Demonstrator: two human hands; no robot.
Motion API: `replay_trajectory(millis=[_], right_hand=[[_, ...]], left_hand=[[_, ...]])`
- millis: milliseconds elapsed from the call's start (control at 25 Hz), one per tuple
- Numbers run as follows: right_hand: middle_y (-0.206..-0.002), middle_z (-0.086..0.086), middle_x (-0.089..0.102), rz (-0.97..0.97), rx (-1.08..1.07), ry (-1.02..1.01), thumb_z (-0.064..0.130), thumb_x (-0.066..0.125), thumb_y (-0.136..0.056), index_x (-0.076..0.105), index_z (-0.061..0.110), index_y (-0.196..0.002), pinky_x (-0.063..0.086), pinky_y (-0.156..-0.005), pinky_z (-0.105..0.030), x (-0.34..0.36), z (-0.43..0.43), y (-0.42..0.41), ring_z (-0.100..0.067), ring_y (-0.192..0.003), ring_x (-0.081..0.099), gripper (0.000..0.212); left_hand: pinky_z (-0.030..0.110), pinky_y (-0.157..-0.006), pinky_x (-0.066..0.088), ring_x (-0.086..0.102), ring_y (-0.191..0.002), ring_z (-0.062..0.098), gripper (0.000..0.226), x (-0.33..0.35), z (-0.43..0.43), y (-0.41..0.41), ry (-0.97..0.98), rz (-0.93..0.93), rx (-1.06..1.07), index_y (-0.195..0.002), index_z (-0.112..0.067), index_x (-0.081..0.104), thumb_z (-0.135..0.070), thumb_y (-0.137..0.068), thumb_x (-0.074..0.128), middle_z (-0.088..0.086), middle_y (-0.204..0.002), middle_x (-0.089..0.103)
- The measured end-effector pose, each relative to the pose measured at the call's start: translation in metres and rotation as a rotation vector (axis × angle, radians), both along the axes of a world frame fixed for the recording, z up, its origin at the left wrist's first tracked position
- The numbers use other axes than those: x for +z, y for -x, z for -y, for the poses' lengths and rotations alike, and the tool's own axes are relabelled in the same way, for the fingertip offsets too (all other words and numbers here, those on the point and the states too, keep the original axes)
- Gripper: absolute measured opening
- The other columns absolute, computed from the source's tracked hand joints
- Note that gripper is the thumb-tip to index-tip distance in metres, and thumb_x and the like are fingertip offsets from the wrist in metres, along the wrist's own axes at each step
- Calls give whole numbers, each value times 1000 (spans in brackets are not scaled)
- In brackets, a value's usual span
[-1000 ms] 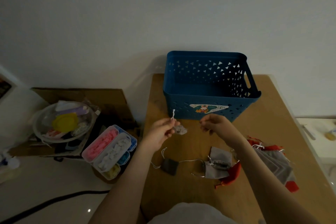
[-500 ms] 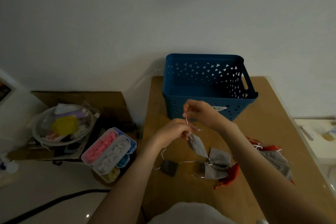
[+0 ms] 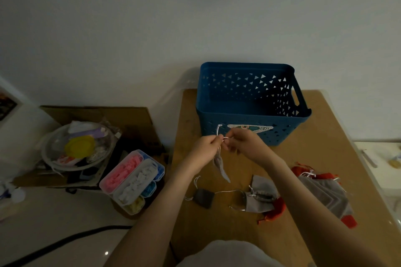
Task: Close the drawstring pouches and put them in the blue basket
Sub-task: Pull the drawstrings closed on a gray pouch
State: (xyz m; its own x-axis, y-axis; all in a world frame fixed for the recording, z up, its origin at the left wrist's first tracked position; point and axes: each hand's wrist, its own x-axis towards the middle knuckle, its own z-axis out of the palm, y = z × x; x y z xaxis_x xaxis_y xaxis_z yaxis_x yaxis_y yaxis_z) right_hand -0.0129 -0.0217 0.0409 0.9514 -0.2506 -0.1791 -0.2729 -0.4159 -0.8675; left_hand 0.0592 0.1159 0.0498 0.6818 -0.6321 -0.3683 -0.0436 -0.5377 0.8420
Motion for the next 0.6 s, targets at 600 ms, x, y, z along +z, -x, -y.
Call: replay_trajectory(millis=[600], right_hand=[[-91,-3,65,-41,18,-487,2,60,-89,55,11,-109,49,-84,-28,-16,-9,3,-15,-90,63,23]], left_hand=[[13,-36,23,34,-41,1,19,-4,-13,-6,376,-491,216,-89,-8,62,-19,-97,50,-2,-64,51]])
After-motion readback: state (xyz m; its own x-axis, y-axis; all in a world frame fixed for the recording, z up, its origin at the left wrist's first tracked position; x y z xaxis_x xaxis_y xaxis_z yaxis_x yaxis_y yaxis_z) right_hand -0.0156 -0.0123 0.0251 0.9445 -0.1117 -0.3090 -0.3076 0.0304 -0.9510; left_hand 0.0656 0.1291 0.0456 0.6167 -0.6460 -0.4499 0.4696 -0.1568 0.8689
